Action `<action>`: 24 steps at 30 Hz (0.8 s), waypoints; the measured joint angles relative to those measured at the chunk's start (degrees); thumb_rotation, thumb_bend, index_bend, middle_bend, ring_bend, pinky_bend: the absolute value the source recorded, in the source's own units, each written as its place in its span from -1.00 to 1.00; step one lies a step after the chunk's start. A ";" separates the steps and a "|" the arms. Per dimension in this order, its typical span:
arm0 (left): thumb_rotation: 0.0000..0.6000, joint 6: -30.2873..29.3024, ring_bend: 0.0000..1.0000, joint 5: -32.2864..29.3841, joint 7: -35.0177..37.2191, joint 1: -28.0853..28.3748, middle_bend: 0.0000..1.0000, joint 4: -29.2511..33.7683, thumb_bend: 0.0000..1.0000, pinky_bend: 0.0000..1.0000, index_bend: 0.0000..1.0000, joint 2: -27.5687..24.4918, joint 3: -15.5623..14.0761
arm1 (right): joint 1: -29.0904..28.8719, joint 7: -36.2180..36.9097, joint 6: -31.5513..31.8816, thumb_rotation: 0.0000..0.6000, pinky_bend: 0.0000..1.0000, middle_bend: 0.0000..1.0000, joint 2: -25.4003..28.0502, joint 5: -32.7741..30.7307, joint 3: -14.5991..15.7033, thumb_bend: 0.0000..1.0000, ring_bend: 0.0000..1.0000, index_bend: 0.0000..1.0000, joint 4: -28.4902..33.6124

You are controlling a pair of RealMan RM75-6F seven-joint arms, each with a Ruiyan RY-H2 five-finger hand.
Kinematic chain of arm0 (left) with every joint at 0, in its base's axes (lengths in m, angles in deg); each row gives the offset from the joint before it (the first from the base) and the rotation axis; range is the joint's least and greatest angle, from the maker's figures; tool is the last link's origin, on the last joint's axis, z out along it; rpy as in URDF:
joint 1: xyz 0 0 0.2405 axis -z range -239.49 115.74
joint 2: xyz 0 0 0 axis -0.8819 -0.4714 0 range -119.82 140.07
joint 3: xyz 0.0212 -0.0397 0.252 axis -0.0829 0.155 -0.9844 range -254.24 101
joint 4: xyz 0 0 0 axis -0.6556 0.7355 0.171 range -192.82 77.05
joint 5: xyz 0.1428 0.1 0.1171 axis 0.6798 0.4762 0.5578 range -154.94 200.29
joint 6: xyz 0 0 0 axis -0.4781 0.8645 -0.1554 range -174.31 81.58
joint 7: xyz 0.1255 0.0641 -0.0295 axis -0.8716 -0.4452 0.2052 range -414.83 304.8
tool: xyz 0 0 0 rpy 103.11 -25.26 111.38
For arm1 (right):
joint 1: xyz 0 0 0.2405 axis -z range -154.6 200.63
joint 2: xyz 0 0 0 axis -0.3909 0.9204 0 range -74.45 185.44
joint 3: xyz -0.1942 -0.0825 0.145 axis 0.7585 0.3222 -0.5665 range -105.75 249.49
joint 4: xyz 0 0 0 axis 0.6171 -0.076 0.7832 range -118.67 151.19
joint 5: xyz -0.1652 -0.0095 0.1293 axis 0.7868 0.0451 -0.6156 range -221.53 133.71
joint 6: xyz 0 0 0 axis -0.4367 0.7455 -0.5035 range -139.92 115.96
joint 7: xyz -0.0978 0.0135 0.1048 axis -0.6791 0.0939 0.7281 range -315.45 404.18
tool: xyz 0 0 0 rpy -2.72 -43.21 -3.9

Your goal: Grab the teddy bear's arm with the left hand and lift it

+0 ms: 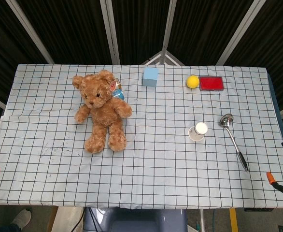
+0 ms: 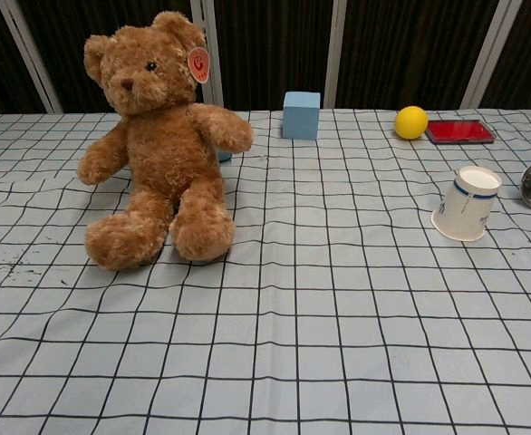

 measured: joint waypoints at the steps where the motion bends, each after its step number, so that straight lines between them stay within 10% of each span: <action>1: 1.00 0.02 -1.00 -0.01 0.00 0.00 -0.85 0.01 -0.31 -1.00 -0.54 0.00 -0.01 | 0.01 0.00 0.00 1.00 -1.00 -0.96 0.02 0.03 0.03 -0.50 -0.87 -0.75 0.01; 24: 1.00 6.97 -1.00 -3.22 5.14 1.63 -0.81 0.13 -0.33 -1.00 -0.56 -1.37 -0.27 | -0.06 -0.60 -0.13 1.00 -1.00 -0.96 -0.01 0.80 0.40 -0.50 -0.87 -0.75 0.33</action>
